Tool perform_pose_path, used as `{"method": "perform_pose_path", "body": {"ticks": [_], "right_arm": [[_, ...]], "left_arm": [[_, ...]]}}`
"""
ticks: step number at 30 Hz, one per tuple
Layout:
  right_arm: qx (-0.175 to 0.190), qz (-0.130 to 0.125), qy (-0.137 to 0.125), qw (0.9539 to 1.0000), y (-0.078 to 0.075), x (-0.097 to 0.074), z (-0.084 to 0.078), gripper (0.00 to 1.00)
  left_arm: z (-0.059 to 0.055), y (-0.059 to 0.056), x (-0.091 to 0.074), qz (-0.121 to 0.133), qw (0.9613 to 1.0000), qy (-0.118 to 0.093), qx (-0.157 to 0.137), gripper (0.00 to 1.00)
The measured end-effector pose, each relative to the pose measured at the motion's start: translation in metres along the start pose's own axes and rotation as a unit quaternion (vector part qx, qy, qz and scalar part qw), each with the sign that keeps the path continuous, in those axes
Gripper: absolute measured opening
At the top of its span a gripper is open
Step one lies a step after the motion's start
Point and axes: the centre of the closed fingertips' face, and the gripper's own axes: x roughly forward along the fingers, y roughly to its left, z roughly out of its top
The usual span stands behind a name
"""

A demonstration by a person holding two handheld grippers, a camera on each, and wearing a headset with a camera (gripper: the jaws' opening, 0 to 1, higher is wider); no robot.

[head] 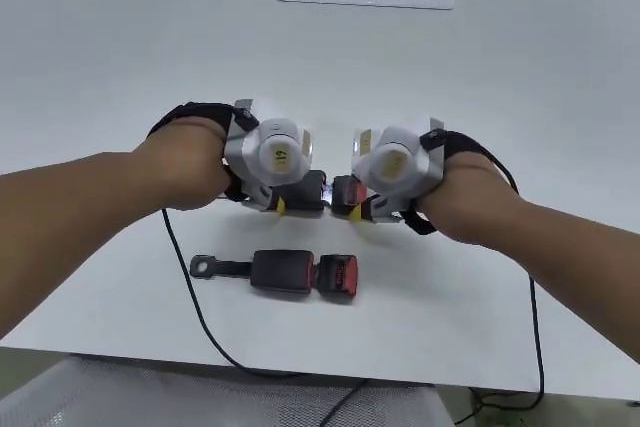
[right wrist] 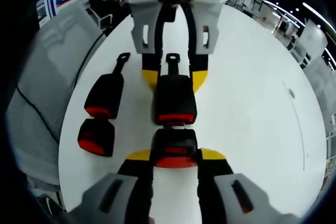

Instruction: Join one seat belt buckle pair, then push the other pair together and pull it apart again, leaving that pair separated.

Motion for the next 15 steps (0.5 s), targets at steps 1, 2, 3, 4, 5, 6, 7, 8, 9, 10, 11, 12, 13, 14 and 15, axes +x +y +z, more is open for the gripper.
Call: {"method": "perform_pose_path", "body": {"ticks": [1,2,3,4,5,6,7,8,9,10,11,12,13,14,15], "right_arm": [[0.006,-0.001,-0.002,1.0000,0.0000,0.0002,0.0008,0.30],[0.014,-0.003,-0.003,0.9999,-0.0002,0.0007,0.0013,0.30],[0.010,-0.003,-0.001,0.9999,0.0010,0.0005,0.0017,0.31],[0.009,-0.003,-0.002,1.0000,0.0003,0.0007,0.0012,0.31],[0.008,-0.002,-0.004,1.0000,0.0001,0.0004,0.0009,0.31],[0.008,-0.001,-0.005,1.0000,-0.0003,0.0004,0.0006,0.31],[0.005,0.000,-0.006,1.0000,-0.0001,0.0002,0.0008,0.31],[0.003,-0.001,-0.007,1.0000,0.0000,0.0003,0.0010,0.31],[0.000,-0.001,-0.006,1.0000,0.0004,0.0000,0.0012,0.31],[0.000,-0.002,-0.006,1.0000,0.0003,-0.0002,0.0009,0.31],[0.002,-0.002,-0.007,1.0000,0.0002,-0.0005,0.0006,0.31],[0.003,-0.002,-0.007,1.0000,0.0002,-0.0005,0.0004,0.31],[0.004,-0.003,-0.005,1.0000,0.0004,-0.0009,0.0002,0.32],[0.003,-0.005,-0.002,1.0000,0.0005,-0.0011,-0.0006,0.32],[0.002,-0.004,0.001,1.0000,0.0009,-0.0017,-0.0010,0.32]], "left_arm": [[-0.0004,0.0007,0.0008,0.000,1.0000,0.000,-0.004,0.30],[-0.0011,0.0012,0.0009,-0.001,1.0000,-0.001,-0.008,0.31],[-0.0008,0.0010,0.0008,-0.002,1.0000,-0.001,-0.005,0.31],[-0.0004,0.0006,0.0005,-0.002,1.0000,-0.002,-0.005,0.31],[0.0001,0.0001,0.0002,-0.003,1.0000,-0.002,-0.005,0.31],[0.0002,-0.0001,0.0002,-0.003,1.0000,-0.003,-0.004,0.31],[0.0002,0.0000,0.0003,-0.002,1.0000,-0.003,-0.004,0.31],[0.0001,0.0002,0.0003,-0.002,1.0000,-0.004,-0.005,0.31],[0.0008,-0.0008,-0.0005,-0.001,1.0000,-0.004,-0.005,0.31],[0.0008,-0.0007,-0.0007,-0.001,1.0000,-0.004,-0.007,0.31],[0.0006,-0.0003,-0.0002,0.000,0.9999,-0.001,-0.012,0.31],[0.0012,-0.0006,-0.0001,0.001,0.9999,0.003,-0.011,0.31],[0.0019,-0.0011,-0.0002,0.002,0.9999,0.008,-0.010,0.31],[0.0016,-0.0008,0.0000,0.002,0.9998,0.014,-0.010,0.31],[0.0011,-0.0005,0.0001,0.002,0.9998,0.017,-0.010,0.31]]}}
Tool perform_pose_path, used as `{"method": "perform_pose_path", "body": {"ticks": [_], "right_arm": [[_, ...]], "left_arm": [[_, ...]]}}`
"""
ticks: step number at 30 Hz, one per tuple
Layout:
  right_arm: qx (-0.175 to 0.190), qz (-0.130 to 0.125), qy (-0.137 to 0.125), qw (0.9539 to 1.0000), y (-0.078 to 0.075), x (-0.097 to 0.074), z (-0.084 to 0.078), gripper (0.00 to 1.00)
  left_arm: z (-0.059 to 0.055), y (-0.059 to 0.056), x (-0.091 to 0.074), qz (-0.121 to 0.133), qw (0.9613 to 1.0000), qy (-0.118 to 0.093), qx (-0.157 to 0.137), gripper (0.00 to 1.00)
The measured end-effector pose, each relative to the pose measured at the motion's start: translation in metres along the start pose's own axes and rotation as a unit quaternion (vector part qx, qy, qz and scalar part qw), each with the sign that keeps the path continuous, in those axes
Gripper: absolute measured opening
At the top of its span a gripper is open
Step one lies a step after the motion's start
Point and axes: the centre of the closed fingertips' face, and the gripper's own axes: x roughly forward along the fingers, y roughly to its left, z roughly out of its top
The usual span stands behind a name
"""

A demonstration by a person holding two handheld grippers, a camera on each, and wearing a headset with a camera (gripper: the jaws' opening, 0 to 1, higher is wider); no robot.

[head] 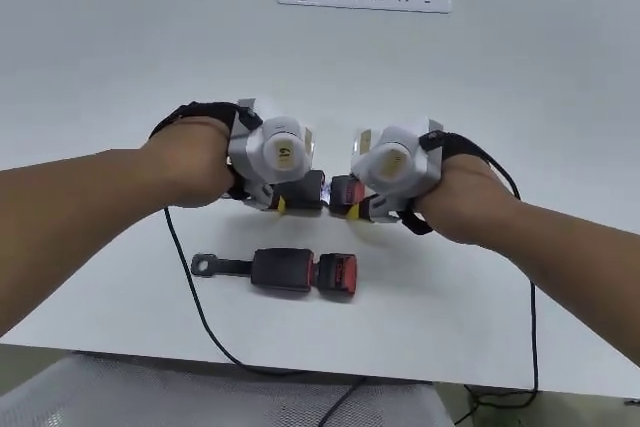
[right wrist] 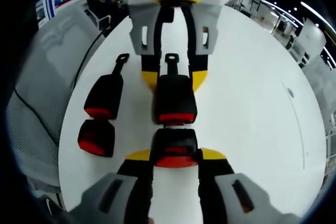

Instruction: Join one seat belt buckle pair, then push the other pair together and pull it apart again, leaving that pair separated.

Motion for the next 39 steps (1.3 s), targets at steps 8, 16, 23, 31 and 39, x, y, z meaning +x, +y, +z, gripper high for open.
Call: {"method": "perform_pose_path", "body": {"ticks": [8,16,23,31,39], "right_arm": [[0.004,-0.003,0.003,1.0000,-0.001,-0.007,-0.014,0.33],[0.007,-0.007,-0.005,0.9999,0.000,-0.011,-0.023,0.34],[0.015,-0.021,0.022,0.9994,-0.001,-0.035,-0.067,0.34],[0.028,-0.022,0.041,0.9985,0.011,-0.058,-0.109,0.35],[0.043,-0.027,0.053,0.9973,0.012,-0.064,-0.120,0.37]], "left_arm": [[0.000,-0.001,-0.001,0.000,0.9999,-0.008,-0.008,0.31],[0.002,-0.002,-0.003,0.003,0.9999,-0.011,-0.013,0.32],[0.003,-0.004,-0.005,0.001,0.9999,-0.006,-0.011,0.32],[0.002,-0.003,-0.004,0.005,0.9998,-0.010,-0.016,0.32],[0.003,-0.004,-0.005,0.004,0.9998,-0.001,-0.017,0.33]]}}
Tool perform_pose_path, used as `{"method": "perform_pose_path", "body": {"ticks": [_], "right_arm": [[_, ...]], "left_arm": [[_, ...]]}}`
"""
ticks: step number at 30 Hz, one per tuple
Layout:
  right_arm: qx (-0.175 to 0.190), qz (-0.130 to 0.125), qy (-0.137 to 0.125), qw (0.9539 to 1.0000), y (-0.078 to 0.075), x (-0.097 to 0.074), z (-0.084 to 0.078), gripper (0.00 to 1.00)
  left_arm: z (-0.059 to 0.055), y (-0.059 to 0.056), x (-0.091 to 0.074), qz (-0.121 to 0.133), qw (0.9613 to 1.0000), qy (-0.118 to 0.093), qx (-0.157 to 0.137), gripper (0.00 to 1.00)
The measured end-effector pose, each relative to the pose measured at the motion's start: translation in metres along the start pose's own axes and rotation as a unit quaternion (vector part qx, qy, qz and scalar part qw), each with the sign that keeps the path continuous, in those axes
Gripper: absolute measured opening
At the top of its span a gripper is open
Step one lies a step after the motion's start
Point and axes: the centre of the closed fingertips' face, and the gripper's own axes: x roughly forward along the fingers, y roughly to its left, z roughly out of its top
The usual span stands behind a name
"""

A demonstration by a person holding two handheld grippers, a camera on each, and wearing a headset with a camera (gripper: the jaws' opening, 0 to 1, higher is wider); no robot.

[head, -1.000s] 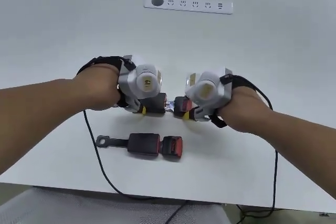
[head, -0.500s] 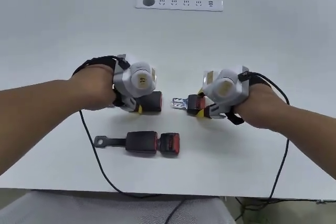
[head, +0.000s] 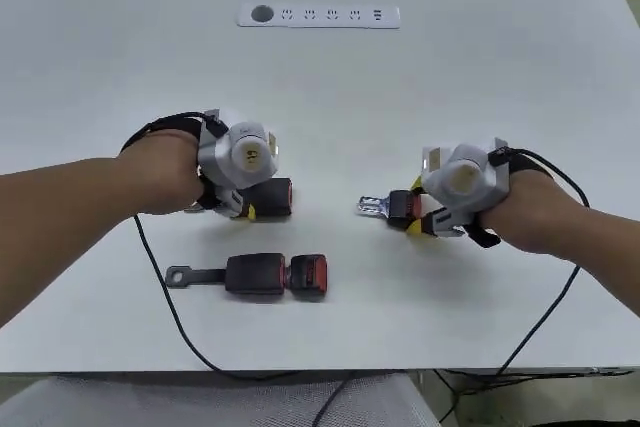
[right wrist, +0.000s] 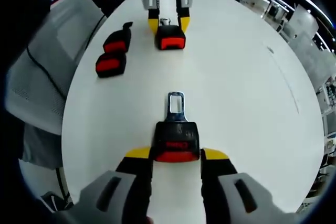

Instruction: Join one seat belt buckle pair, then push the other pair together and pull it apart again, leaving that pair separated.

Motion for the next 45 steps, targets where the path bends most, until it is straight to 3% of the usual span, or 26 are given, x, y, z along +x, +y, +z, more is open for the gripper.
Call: {"method": "perform_pose_path", "body": {"ticks": [5,7,9,12,15,19,20,23,24,27,30,34,36,37,41,43,45], "right_arm": [[-0.003,-0.012,0.008,0.9999,-0.002,-0.001,0.001,0.39],[-0.010,-0.031,0.015,0.9994,-0.005,-0.003,-0.002,0.39],[0.015,-0.027,-0.007,0.9995,0.002,-0.009,0.000,0.40],[0.050,-0.050,-0.031,0.9970,0.002,-0.021,0.004,0.41],[0.054,-0.064,-0.047,0.9954,0.005,-0.032,0.010,0.42],[0.062,-0.080,-0.068,0.9925,0.018,-0.049,0.021,0.48],[0.068,-0.084,-0.071,0.9915,0.020,-0.052,0.022,0.49],[0.070,-0.096,-0.085,0.9893,0.029,-0.061,0.028,0.51],[0.074,-0.095,-0.092,0.9885,0.035,-0.064,0.032,0.52],[0.077,-0.096,-0.110,0.9863,0.049,-0.071,0.045,0.59],[0.079,-0.103,-0.122,0.9840,0.061,-0.079,0.052,0.64],[0.102,-0.111,-0.128,0.9802,0.071,-0.088,0.047,0.70],[0.124,-0.119,-0.126,0.9770,0.077,-0.095,0.040,0.72],[0.133,-0.121,-0.129,0.9752,0.079,-0.098,0.039,0.73],[0.150,-0.136,-0.139,0.9694,0.085,-0.110,0.034,0.82],[0.155,-0.138,-0.142,0.9678,0.089,-0.113,0.029,0.87],[0.160,-0.143,-0.145,0.9658,0.090,-0.114,0.025,0.93]], "left_arm": [[0.001,-0.001,-0.002,0.016,0.9999,-0.002,0.004,0.33],[0.001,-0.002,-0.003,0.023,0.9997,-0.009,0.001,0.34],[0.000,-0.005,-0.009,0.022,0.9995,-0.018,-0.015,0.38],[0.001,-0.003,-0.024,0.044,0.9983,-0.033,-0.021,0.37],[0.003,-0.003,-0.042,0.070,0.9943,-0.061,-0.053,0.40],[-0.011,-0.010,-0.062,0.093,0.9881,-0.094,-0.079,0.42],[-0.017,-0.012,-0.072,0.109,0.9827,-0.106,-0.106,0.42],[-0.026,-0.024,-0.093,0.120,0.9715,-0.142,-0.148,0.44],[-0.031,-0.033,-0.101,0.119,0.9680,-0.151,-0.161,0.45],[-0.046,-0.048,-0.112,0.132,0.9632,-0.150,-0.179,0.46],[-0.053,-0.065,-0.119,0.138,0.9522,-0.166,-0.217,0.54],[-0.062,-0.084,-0.128,0.148,0.9464,-0.173,-0.229,0.65],[-0.066,-0.092,-0.135,0.155,0.9392,-0.183,-0.246,0.68],[-0.067,-0.095,-0.139,0.160,0.9328,-0.194,-0.258,0.70],[-0.080,-0.105,-0.146,0.169,0.9276,-0.204,-0.263,0.78],[-0.090,-0.106,-0.148,0.177,0.9226,-0.208,-0.273,0.84],[-0.103,-0.102,-0.154,0.201,0.9089,-0.215,-0.296,0.90]]}}
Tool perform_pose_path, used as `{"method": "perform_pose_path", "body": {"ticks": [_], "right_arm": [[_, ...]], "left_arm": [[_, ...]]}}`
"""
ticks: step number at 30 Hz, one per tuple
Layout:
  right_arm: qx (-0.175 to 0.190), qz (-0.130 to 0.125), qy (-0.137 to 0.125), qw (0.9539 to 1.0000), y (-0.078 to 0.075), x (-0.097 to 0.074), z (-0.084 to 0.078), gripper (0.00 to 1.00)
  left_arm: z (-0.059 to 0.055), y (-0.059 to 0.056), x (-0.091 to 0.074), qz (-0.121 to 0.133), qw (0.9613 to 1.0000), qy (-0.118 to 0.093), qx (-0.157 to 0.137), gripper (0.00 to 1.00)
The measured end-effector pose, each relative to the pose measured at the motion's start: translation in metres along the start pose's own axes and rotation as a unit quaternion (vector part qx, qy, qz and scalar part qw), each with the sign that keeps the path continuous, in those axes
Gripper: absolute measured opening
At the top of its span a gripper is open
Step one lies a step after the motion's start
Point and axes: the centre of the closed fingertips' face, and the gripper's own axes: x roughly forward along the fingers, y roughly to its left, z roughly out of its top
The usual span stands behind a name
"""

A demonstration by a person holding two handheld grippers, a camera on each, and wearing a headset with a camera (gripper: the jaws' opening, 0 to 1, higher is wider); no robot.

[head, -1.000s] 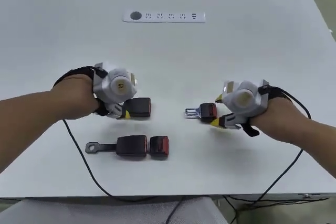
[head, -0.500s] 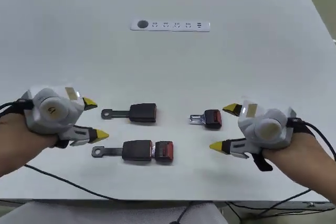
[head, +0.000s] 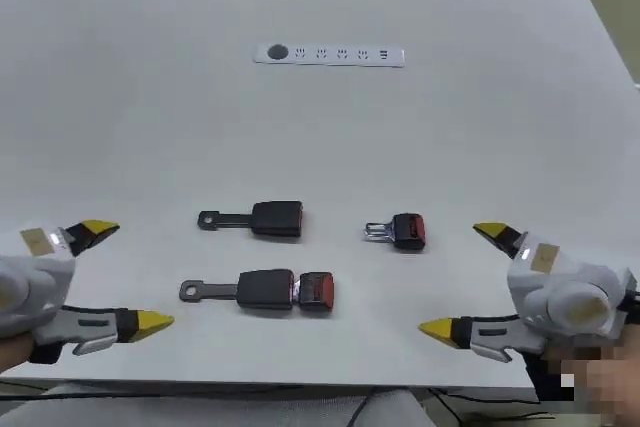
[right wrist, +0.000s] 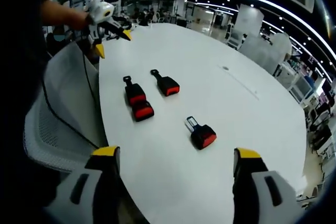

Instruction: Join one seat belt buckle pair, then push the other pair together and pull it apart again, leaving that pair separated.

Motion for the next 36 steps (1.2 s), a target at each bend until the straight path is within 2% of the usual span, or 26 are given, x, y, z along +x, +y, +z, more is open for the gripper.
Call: {"method": "perform_pose_path", "body": {"ticks": [1,3,5,7,9,12,17,19,20,22,26,36], "right_arm": [[0.004,-0.003,-0.002,1.0000,-0.001,-0.001,-0.002,0.95],[0.013,-0.005,0.005,0.9999,-0.001,-0.002,-0.008,0.99],[0.022,-0.011,-0.002,0.9997,-0.003,-0.005,-0.004,1.00],[0.029,-0.016,-0.013,0.9994,-0.004,-0.007,0.001,1.00],[0.030,-0.018,-0.012,0.9993,-0.005,-0.006,0.001,1.00],[0.029,-0.025,-0.015,0.9991,-0.005,-0.006,0.002,1.00],[0.027,-0.023,-0.009,0.9993,-0.002,-0.004,0.000,0.99],[0.030,-0.023,-0.006,0.9993,-0.001,-0.004,-0.001,0.98],[0.030,-0.023,-0.006,0.9992,-0.002,-0.003,-0.001,0.98],[0.031,-0.026,-0.008,0.9992,-0.003,-0.004,0.000,0.98],[0.033,-0.028,-0.010,0.9990,-0.004,-0.004,0.001,0.98],[0.036,-0.029,-0.011,0.9989,-0.003,-0.006,0.001,0.97]], "left_arm": [[-0.003,0.004,-0.004,0.011,0.9998,-0.005,-0.016,0.94],[-0.006,0.009,-0.009,0.023,0.9993,-0.011,-0.028,0.96],[-0.007,0.008,-0.013,0.026,0.9989,-0.016,-0.035,0.96],[-0.007,0.004,-0.013,0.025,0.9991,-0.018,-0.031,0.98],[-0.011,-0.004,-0.012,0.012,0.9998,-0.008,-0.016,0.98],[-0.010,-0.009,-0.011,0.009,0.9999,-0.005,-0.011,0.97],[-0.010,-0.006,-0.013,0.014,0.9998,-0.008,-0.009,0.95],[-0.013,-0.004,-0.012,0.019,0.9998,0.002,0.003,0.94],[-0.013,-0.007,-0.011,0.015,0.9997,0.006,0.018,0.94],[-0.010,-0.010,-0.010,0.010,0.9998,0.000,0.016,0.94],[-0.007,-0.011,-0.008,0.010,0.9996,0.003,0.027,0.93],[-0.008,-0.009,-0.010,0.020,0.9996,0.001,0.019,0.92]]}}
